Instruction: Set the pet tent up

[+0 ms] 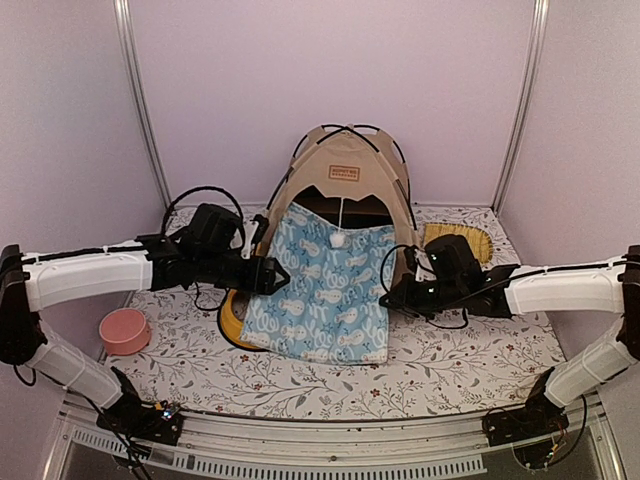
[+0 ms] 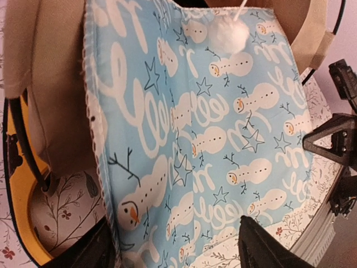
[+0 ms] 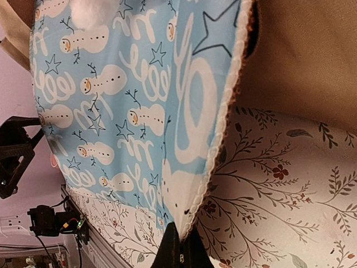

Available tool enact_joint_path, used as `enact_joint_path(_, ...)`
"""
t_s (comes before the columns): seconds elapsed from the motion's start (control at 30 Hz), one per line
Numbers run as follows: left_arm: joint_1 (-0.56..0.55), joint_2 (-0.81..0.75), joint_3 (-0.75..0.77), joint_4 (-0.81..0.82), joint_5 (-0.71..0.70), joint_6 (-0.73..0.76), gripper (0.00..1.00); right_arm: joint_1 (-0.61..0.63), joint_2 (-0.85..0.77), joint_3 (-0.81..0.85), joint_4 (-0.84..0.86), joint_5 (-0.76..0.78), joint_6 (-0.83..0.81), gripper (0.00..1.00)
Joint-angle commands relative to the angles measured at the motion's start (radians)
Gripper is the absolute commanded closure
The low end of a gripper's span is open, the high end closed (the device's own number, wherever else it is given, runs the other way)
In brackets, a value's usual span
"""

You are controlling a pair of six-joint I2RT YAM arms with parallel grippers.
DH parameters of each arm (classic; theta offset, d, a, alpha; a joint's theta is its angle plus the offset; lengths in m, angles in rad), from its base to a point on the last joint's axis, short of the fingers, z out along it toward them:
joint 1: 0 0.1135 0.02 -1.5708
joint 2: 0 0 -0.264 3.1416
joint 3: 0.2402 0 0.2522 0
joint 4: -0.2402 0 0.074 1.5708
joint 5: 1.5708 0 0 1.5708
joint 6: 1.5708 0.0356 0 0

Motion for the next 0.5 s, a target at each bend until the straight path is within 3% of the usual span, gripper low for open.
enact_joint_path(0.0,-0.005,-0.088,-0.079,-0.022,-0.036,0.013,0.24,-0.011,-0.032,-0.017,-0.005,0.073,0.003,1.0)
enact_joint_path(0.13,-0.005,-0.169,-0.165,-0.05,-0.048,-0.003,0.25,-0.009,-0.035,-0.025,-0.007,0.068,-0.016,0.99)
enact_joint_path(0.2,-0.006,-0.209,-0.208,-0.062,-0.037,-0.018,0.26,-0.01,-0.045,-0.029,-0.014,0.066,-0.03,0.92)
enact_joint_path(0.27,-0.009,-0.247,-0.249,-0.072,-0.033,-0.035,0.28,-0.01,-0.06,-0.036,-0.021,0.062,-0.046,0.83)
enact_joint_path(0.3,-0.012,-0.266,-0.276,-0.079,-0.035,-0.045,0.29,-0.011,-0.069,-0.038,-0.024,0.06,-0.054,0.72)
enact_joint_path(0.47,-0.016,-0.334,-0.352,-0.096,-0.046,-0.09,0.3,0.007,-0.124,-0.078,-0.033,0.041,-0.09,0.39)
